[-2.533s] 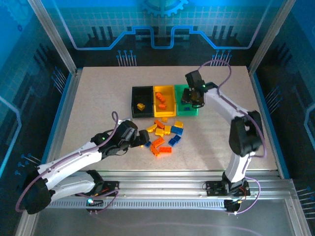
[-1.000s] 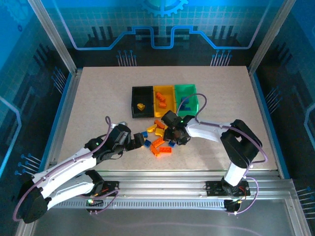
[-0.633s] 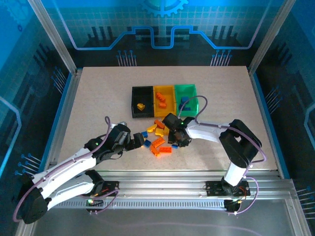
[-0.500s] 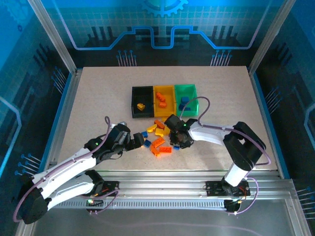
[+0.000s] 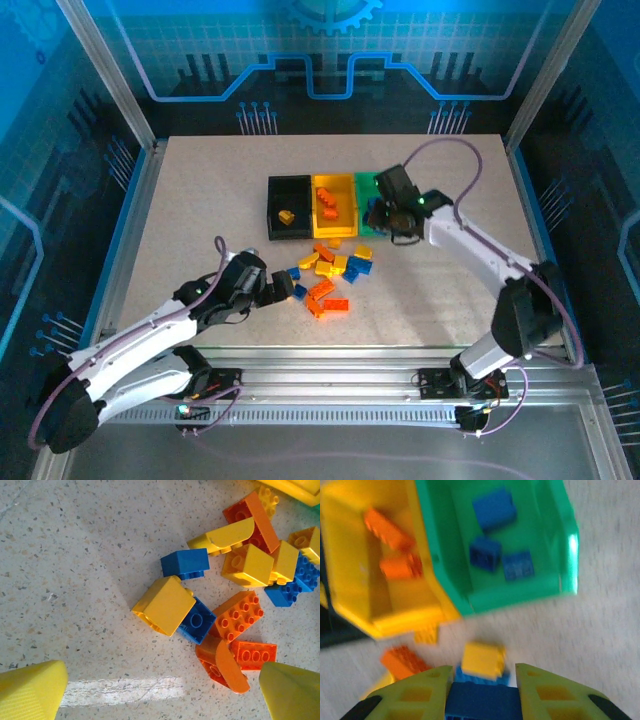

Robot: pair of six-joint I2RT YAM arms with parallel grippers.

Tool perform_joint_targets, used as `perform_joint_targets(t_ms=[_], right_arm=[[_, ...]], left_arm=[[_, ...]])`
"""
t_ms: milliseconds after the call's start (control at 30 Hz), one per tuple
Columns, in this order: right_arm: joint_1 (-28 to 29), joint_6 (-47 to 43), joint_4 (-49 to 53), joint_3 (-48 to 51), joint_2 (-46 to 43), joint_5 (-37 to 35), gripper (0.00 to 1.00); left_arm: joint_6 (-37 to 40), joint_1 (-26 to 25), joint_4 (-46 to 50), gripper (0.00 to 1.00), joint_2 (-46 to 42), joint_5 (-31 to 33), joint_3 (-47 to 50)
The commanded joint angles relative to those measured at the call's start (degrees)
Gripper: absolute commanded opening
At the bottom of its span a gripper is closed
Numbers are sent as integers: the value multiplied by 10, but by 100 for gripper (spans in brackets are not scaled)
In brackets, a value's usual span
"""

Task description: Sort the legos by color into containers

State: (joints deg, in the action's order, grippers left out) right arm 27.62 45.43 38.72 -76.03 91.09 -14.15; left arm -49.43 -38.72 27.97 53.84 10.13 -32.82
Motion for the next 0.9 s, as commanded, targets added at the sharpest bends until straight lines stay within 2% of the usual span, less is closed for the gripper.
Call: perform_joint_targets(t_ms=[0,100,200,400,433,500,567,667,867], right_arm=[[-21,-52,44,-85,94,-44,29],[-40,-66,70,-175,180,-68,29],[-60,-75,60,-231,240,-24,30],[-69,-70,93,-312,299,-25,36],[-70,-69,94,-315,301,-22,39],[-74,-65,99,-318,302,-11,58],[-74,-64,98,-314,293,-1,64],[-69,-62,77,-276,251,7,66],[-53,-51,18,-151,147,15,66]], left_arm=[[4,5,2,99,10,-18,-7],[7,4,1,99,15,-24,-9],[9,5,2,99,18,-28,-13],[8,4,5,99,20,-29,-18],[8,4,4,99,21,-30,-19],[11,4,1,99,27,-34,-21],[18,5,-8,99,39,-47,-24],[27,-12,-11,93,72,-55,-45],[-6,-96,-50,94,174,-42,-85]])
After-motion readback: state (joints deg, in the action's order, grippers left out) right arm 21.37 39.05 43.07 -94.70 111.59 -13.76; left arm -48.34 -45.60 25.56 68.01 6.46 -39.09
